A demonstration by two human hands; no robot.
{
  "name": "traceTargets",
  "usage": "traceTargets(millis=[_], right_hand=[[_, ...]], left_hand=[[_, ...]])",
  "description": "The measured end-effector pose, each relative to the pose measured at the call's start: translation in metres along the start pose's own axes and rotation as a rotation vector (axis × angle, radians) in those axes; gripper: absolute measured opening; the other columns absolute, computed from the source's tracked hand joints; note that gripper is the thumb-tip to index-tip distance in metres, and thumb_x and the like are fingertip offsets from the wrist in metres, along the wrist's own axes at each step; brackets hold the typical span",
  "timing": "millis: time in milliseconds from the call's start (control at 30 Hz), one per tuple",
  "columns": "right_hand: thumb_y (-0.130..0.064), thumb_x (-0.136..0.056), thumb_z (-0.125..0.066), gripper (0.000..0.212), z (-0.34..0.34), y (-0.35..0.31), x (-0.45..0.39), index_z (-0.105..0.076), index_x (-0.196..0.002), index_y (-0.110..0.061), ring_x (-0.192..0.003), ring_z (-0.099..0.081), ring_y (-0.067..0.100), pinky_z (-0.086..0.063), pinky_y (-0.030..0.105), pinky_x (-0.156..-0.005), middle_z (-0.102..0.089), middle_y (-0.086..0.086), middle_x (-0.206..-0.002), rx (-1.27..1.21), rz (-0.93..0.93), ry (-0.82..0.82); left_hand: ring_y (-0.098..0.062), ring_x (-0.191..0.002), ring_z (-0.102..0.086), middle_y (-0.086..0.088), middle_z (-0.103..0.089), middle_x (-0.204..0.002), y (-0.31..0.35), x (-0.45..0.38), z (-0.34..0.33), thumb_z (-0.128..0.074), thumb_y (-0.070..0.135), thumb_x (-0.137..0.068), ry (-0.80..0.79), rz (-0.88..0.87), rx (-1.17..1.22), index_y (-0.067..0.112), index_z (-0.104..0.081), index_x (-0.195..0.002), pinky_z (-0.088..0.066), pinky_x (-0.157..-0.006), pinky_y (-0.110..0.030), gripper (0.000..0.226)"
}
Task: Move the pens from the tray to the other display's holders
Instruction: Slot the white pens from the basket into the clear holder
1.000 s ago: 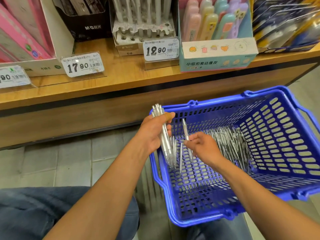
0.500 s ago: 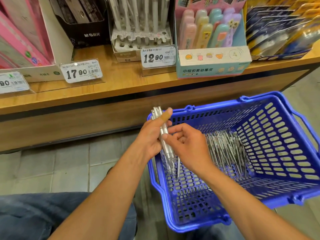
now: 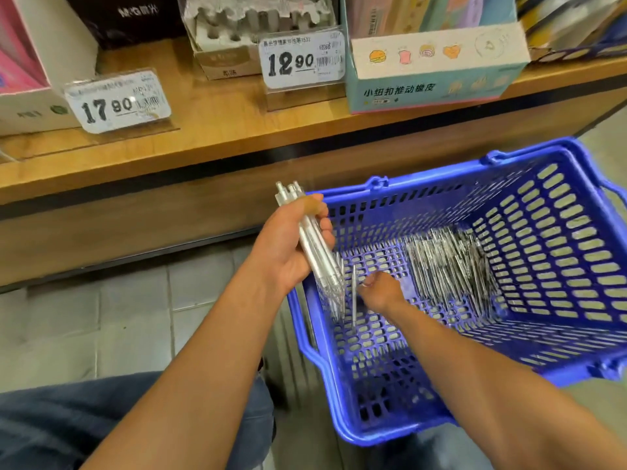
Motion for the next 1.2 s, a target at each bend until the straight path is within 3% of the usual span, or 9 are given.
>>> traceTargets(millis=[167,467,600,700,767,833,967,1100,1200], right_hand=[[-0.031,-0.095,-0.060,0.026,-0.028,0.006,-0.012,-0.053,-0.102,-0.007,-0.071,-0.056,0.028,-0.046,0.032,-0.063,-0.057,0.011,-0.078,0.267,-0.039,-0.024],[-0.031,-0.098,-0.052,0.044,-0.004,0.000,-0.004,-0.038,-0.061,-0.014,-0.048,-0.037,0.016,-0.028,0.023,-0.043,-0.040,0.003,-0.057,0.314,-0.013,0.035],[-0.022,-0.098,-0.054,0.038,0.036,-0.017,0.027,-0.055,-0.064,-0.005,-0.049,-0.042,0.022,-0.037,0.025,-0.052,-0.048,0.008,-0.056,0.088,0.041,0.065],[-0.023,-0.097,-0.056,0.024,0.078,-0.051,0.068,-0.069,-0.105,-0.005,-0.078,-0.066,0.024,-0.052,0.029,-0.068,-0.070,0.006,-0.080,-0.133,0.211,0.185],[-0.026,-0.096,-0.057,0.024,0.102,-0.078,0.103,-0.069,-0.112,-0.013,-0.084,-0.066,0.014,-0.052,0.026,-0.074,-0.071,-0.003,-0.087,-0.240,0.356,0.263],[-0.028,-0.094,-0.059,0.025,0.118,-0.108,0.136,-0.070,-0.114,-0.018,-0.083,-0.067,0.013,-0.054,0.032,-0.080,-0.074,-0.003,-0.089,-0.296,0.516,0.307],[-0.032,-0.087,-0.064,0.022,0.120,-0.160,0.187,-0.073,-0.107,-0.029,-0.054,-0.060,0.006,-0.049,0.024,-0.058,-0.069,-0.008,-0.067,-0.219,0.760,0.312],[-0.025,-0.085,-0.072,0.018,0.111,-0.184,0.201,-0.074,-0.103,-0.025,-0.065,-0.062,0.010,-0.054,0.031,-0.071,-0.070,-0.004,-0.071,-0.106,0.794,0.336],[-0.031,-0.083,-0.075,0.018,0.106,-0.187,0.195,-0.075,-0.098,-0.022,-0.063,-0.061,0.004,-0.052,0.021,-0.069,-0.069,-0.008,-0.071,-0.158,0.794,0.272]], left_hand=[[-0.012,-0.049,-0.049,-0.005,-0.053,-0.067,0.001,0.000,0.000,-0.049,-0.001,-0.091,-0.007,-0.007,0.046,0.004,-0.057,-0.099,-0.043,-0.045,-0.022,0.013],[-0.012,-0.051,-0.053,-0.004,-0.060,-0.068,-0.003,0.001,0.002,-0.063,0.016,-0.089,0.000,0.057,0.073,0.008,-0.064,-0.091,-0.046,-0.046,-0.022,0.008],[-0.013,-0.053,-0.056,-0.003,-0.061,-0.068,-0.006,0.005,0.001,-0.067,0.022,-0.087,0.028,0.083,0.094,0.009,-0.065,-0.091,-0.049,-0.049,-0.022,0.014],[-0.014,-0.053,-0.058,-0.003,-0.061,-0.067,-0.009,0.005,-0.001,-0.068,0.023,-0.087,0.028,0.090,0.104,0.010,-0.063,-0.089,-0.050,-0.050,-0.023,0.015],[-0.014,-0.053,-0.059,-0.003,-0.061,-0.066,-0.012,0.005,-0.002,-0.069,0.025,-0.086,0.035,0.098,0.094,0.010,-0.062,-0.087,-0.051,-0.051,-0.023,0.017],[-0.015,-0.053,-0.059,-0.003,-0.060,-0.065,-0.016,0.005,-0.003,-0.070,0.028,-0.086,0.037,0.099,0.065,0.010,-0.060,-0.088,-0.051,-0.052,-0.024,0.020],[-0.022,-0.064,-0.067,-0.007,-0.061,-0.068,-0.020,0.006,-0.011,-0.073,0.030,-0.086,-0.010,0.094,0.050,0.009,-0.058,-0.087,-0.061,-0.065,-0.034,0.025],[-0.025,-0.055,-0.070,-0.010,-0.064,-0.059,-0.020,0.013,-0.023,-0.070,0.019,-0.087,-0.088,0.095,0.096,0.008,-0.058,-0.080,-0.059,-0.053,-0.035,0.018],[-0.025,-0.059,-0.071,-0.013,-0.066,-0.063,-0.017,0.011,-0.020,-0.065,0.010,-0.090,-0.101,0.081,0.085,0.003,-0.058,-0.081,-0.059,-0.056,-0.035,0.014]])
Point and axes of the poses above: each hand's wrist, its own x-axis away from the middle knuckle, its own z-axis out of the back of the hand, y = z × x, the point moved 10 cm from there along -x, towards the middle knuckle
